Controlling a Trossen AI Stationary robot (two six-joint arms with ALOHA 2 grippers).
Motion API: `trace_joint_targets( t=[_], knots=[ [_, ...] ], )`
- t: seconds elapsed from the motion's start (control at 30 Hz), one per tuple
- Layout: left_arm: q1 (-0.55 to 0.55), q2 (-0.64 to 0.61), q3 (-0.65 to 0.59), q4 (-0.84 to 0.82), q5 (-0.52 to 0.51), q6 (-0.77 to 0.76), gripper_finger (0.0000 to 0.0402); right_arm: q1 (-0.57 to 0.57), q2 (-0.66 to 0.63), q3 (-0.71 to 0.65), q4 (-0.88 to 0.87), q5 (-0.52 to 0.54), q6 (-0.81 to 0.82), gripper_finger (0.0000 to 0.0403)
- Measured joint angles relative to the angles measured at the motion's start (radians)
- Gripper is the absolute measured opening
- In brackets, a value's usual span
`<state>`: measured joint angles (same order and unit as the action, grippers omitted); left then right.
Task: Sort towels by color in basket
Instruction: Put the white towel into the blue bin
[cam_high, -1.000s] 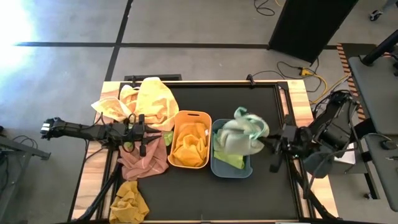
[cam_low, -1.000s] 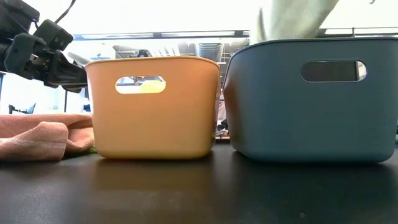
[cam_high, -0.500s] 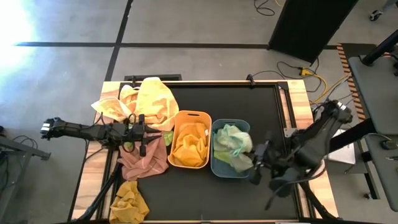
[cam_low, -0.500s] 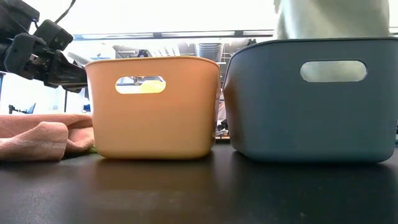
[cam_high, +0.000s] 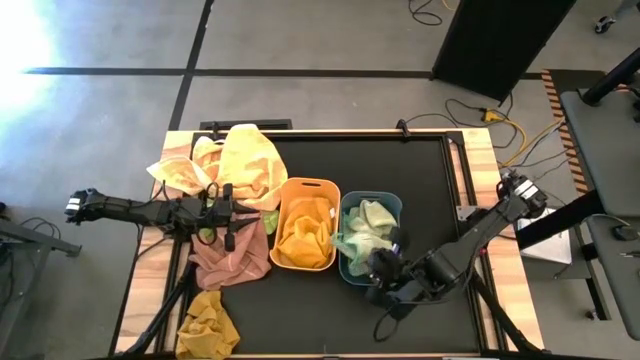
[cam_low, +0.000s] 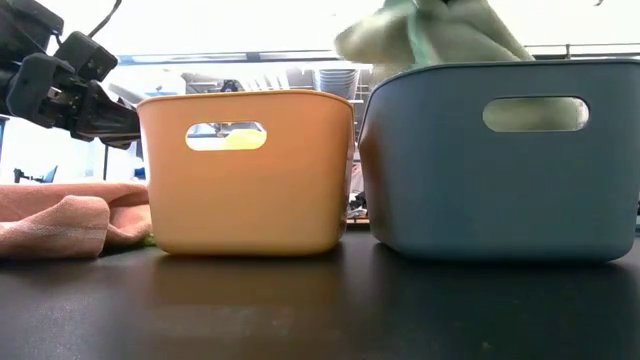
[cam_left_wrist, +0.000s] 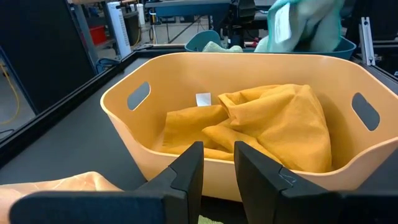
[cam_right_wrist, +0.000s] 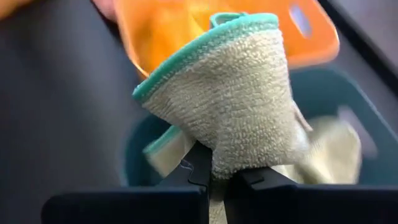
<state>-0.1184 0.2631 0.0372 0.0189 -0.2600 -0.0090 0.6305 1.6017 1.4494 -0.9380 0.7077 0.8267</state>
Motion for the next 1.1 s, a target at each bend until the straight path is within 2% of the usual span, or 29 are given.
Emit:
trace_joint_targets(
  t=[0.13,0.27,0.33,0.47,0.63,0.87,1.1],
  knots=[
    [0.0,0.001,0.0,0.0,0.0,0.0,0.0075,-0.008,0.013,0.0,-0.18,-0.118,0.163,0.0012],
    [0.0,0.001,0.0,0.0,0.0,0.0,0.0075,-0.048,0.028,0.0,-0.296,-0.401,0.252,0.0012],
    [0.0,0.001,0.0,0.0,0.0,0.0,0.0075,-0.078,0.037,0.0,-0.287,-0.483,0.254,0.0012],
    [0.0,0.002,0.0,0.0,0.0,0.0,0.0075,-0.152,0.057,0.0,-0.204,-0.574,0.234,0.0012],
    [0.0,0.005,0.0,0.0,0.0,0.0,0.0075,-0.263,0.091,0.0,-0.113,-0.687,0.363,0.0012],
    [0.0,0.004,0.0,0.0,0.0,0.0,0.0075,-0.337,0.194,0.0,-0.04,-0.911,0.259,0.0012],
    [0.0,0.006,0.0,0.005,0.0,0.0,0.0075,-0.357,0.29,0.0,-0.049,-0.974,0.172,0.0018]
  ],
)
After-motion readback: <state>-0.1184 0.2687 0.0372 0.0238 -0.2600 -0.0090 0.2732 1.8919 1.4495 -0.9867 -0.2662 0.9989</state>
